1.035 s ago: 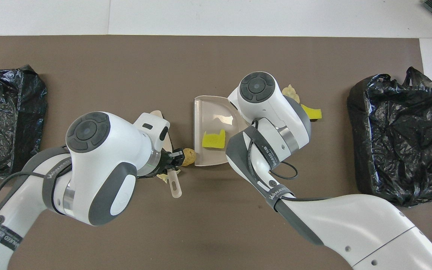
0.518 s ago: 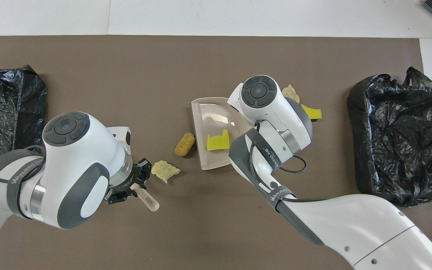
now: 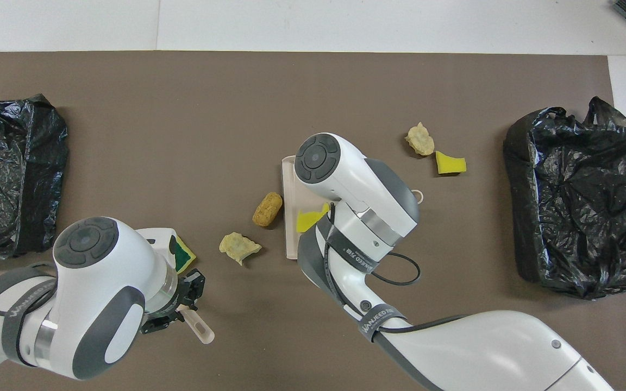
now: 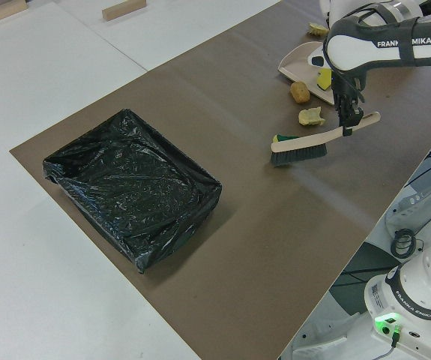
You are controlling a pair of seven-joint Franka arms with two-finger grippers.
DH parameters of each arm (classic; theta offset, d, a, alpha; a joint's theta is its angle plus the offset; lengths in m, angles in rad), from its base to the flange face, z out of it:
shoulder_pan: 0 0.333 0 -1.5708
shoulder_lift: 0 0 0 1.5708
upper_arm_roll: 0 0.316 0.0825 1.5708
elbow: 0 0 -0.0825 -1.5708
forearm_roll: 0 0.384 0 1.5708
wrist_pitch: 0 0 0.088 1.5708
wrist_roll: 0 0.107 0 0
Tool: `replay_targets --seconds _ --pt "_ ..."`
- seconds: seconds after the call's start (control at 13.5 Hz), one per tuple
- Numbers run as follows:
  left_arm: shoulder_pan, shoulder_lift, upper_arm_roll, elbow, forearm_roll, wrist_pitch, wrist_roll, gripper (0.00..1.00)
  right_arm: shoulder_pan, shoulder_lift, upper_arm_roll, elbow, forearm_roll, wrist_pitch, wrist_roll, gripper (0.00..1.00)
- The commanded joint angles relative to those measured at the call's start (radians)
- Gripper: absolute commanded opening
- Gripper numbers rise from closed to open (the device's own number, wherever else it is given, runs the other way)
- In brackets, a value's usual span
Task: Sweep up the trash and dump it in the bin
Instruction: 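Sweep more scraps into the dustpan held by the right gripper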
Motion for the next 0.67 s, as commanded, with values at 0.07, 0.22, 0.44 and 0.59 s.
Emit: replay_targets --seconds 0.07,0.22,0.44,0.59 --pt "-0.001 -0.023 -0.011 -0.045 -0.002 0.086 0.161 0.00 -0.018 -0.008 0.009 -0.004 -0.021 -0.009 0.021 0.00" --pt "-0.002 0.012 -0.008 -0.034 -0.075 0.139 0.308 0.00 -0.022 -0.008 0.009 -0.007 -0.021 -0.008 0.021 0.00" --pt "-0.031 0.058 -0.013 -0.014 -0.155 0.209 0.405 0.00 -0.024 -0.008 0.009 -0.007 -0.021 -0.006 0.019 0.00" --pt "-0.082 0.101 -0.013 0.006 -0.204 0.269 0.396 0.00 -0.026 -0.008 0.009 -0.007 -0.021 -0.005 0.019 0.00"
